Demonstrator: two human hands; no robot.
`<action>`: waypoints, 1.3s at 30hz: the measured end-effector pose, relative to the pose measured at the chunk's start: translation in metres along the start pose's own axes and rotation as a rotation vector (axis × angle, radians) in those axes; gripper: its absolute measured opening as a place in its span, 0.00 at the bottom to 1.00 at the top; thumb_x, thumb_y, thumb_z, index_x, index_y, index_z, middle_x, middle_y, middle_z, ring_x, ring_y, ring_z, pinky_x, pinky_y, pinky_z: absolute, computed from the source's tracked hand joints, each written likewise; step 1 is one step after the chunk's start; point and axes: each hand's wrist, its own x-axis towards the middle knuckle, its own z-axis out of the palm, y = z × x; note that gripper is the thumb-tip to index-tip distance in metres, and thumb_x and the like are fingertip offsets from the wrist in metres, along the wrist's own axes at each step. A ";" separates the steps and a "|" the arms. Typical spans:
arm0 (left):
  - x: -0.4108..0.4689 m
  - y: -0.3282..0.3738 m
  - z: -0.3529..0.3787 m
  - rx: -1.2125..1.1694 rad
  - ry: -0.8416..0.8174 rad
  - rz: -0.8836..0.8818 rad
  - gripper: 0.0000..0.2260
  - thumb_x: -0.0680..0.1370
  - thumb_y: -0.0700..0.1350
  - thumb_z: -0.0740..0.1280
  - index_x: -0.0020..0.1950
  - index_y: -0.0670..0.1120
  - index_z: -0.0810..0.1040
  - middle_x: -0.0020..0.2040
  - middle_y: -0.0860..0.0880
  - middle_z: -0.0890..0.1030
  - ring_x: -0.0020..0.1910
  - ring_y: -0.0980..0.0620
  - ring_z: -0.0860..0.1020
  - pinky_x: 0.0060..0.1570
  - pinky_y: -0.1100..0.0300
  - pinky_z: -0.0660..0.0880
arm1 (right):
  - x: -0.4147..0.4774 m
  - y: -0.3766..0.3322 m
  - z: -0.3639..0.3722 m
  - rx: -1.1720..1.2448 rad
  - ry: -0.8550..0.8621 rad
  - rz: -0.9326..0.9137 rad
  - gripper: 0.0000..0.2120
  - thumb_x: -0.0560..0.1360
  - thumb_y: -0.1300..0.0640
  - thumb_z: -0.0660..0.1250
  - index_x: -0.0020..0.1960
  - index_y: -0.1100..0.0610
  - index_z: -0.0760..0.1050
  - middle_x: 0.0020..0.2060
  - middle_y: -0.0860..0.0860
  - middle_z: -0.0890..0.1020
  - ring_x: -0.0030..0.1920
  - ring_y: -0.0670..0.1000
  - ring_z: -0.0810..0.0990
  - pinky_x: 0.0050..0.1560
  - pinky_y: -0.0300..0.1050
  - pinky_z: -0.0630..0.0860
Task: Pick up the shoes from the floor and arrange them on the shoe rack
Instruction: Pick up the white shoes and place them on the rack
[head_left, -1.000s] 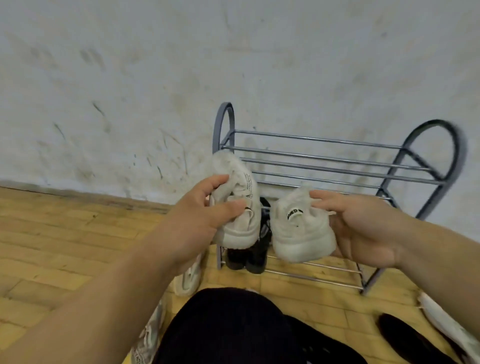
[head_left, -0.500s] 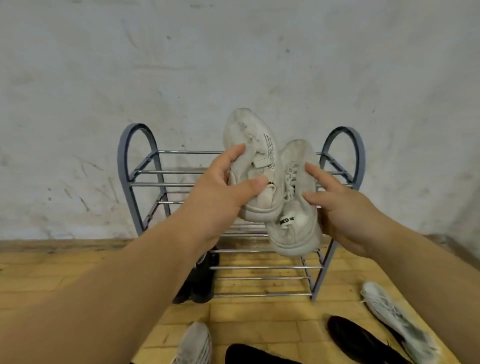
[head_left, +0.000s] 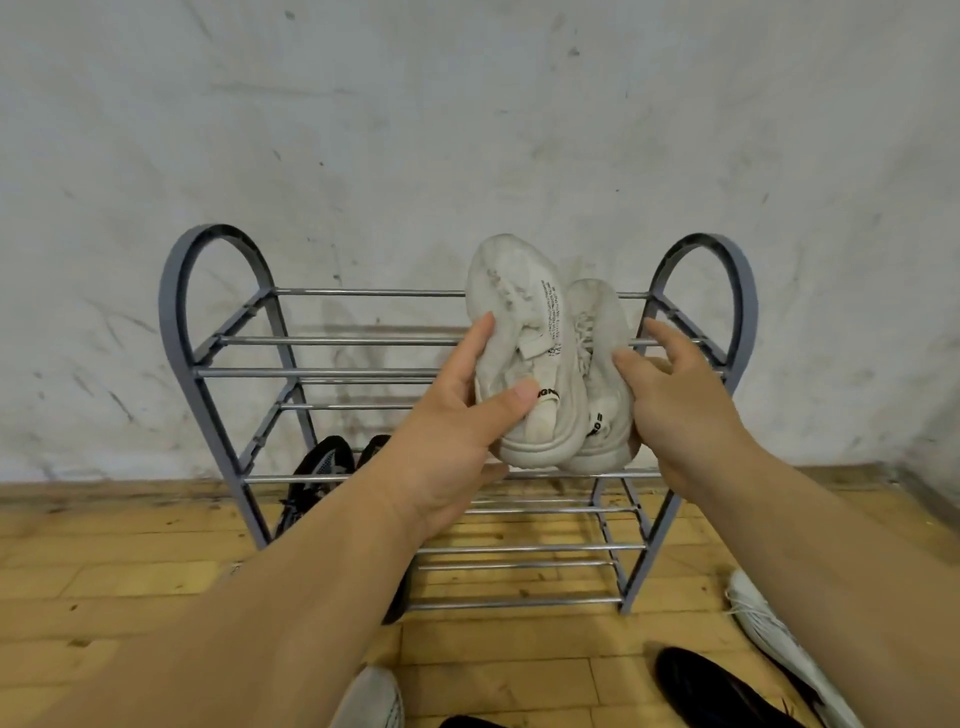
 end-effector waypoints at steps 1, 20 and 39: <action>0.002 -0.001 0.000 0.005 -0.011 -0.015 0.35 0.78 0.46 0.74 0.77 0.71 0.63 0.66 0.63 0.81 0.66 0.49 0.80 0.67 0.36 0.73 | 0.000 0.000 0.000 0.018 0.042 0.002 0.23 0.82 0.47 0.65 0.76 0.41 0.66 0.55 0.46 0.84 0.49 0.49 0.87 0.52 0.56 0.84; 0.002 -0.006 0.024 -0.030 -0.077 -0.081 0.17 0.85 0.62 0.56 0.72 0.65 0.74 0.63 0.56 0.84 0.64 0.49 0.82 0.60 0.41 0.79 | -0.027 -0.016 -0.002 0.019 -0.269 -0.054 0.28 0.84 0.50 0.62 0.80 0.35 0.56 0.46 0.26 0.83 0.52 0.35 0.84 0.51 0.40 0.79; 0.005 -0.020 0.047 -0.187 0.026 -0.150 0.20 0.84 0.65 0.55 0.67 0.59 0.79 0.56 0.51 0.88 0.59 0.42 0.84 0.62 0.35 0.77 | -0.028 -0.001 0.002 -0.082 0.100 -0.042 0.24 0.81 0.59 0.56 0.71 0.38 0.74 0.55 0.44 0.85 0.50 0.52 0.86 0.54 0.61 0.84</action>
